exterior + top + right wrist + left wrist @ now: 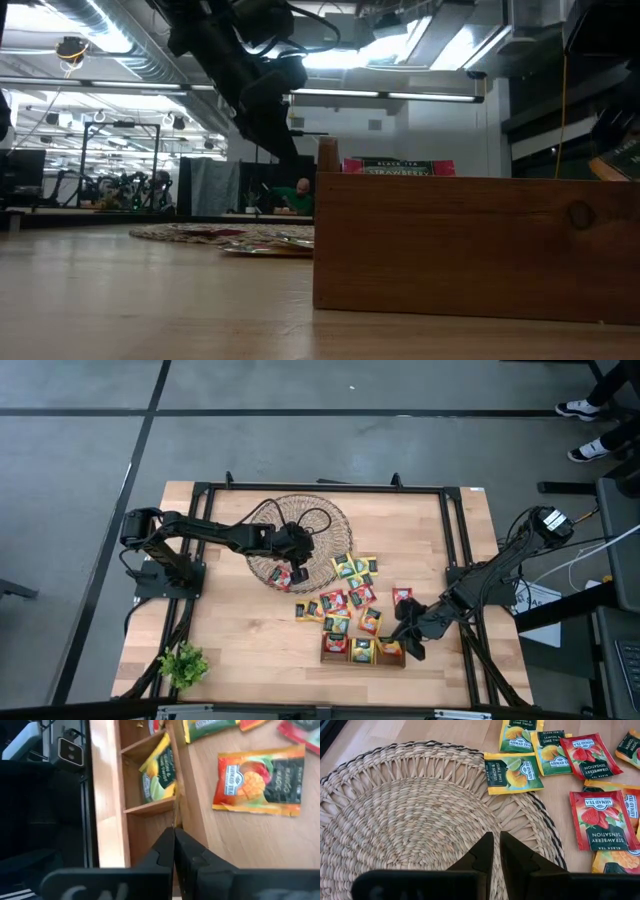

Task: Pick & Place Tea
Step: Put the orange tea bag into the right section of the wooden organizer

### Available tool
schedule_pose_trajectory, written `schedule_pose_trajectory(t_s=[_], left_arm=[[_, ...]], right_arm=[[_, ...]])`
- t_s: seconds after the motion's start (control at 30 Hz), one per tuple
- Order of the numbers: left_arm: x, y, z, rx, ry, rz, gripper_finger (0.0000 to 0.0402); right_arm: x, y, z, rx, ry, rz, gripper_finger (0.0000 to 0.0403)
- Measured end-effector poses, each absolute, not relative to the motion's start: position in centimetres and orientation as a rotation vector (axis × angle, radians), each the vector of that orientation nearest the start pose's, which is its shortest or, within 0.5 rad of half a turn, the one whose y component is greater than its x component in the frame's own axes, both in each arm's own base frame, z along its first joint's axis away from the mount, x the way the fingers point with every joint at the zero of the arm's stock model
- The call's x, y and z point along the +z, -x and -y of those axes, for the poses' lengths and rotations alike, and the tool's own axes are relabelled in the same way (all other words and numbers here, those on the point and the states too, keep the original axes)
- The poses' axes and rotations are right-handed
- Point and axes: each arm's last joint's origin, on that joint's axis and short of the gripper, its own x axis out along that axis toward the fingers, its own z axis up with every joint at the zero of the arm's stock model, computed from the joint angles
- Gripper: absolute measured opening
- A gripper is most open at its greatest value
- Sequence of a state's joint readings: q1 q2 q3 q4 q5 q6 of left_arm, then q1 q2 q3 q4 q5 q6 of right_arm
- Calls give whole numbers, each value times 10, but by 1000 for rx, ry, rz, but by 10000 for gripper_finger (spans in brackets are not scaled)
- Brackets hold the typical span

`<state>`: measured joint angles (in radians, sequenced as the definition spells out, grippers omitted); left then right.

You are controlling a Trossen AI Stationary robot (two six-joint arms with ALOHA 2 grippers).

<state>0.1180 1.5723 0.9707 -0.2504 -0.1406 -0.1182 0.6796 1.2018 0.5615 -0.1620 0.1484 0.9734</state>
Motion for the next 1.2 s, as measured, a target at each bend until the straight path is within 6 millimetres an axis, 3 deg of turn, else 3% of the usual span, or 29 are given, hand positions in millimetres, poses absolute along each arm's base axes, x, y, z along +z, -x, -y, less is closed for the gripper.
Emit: schedule_pose_trajectory(t_s=[0.67, 1.2], left_arm=[[206, -317, -42, 293, 102, -839, 31], [206, -317, -42, 297, 110, -837, 29]], right_arm=[[190, -154, -166, 65, -443, -698, 2], [168, -143, -161, 44, -398, -634, 1]])
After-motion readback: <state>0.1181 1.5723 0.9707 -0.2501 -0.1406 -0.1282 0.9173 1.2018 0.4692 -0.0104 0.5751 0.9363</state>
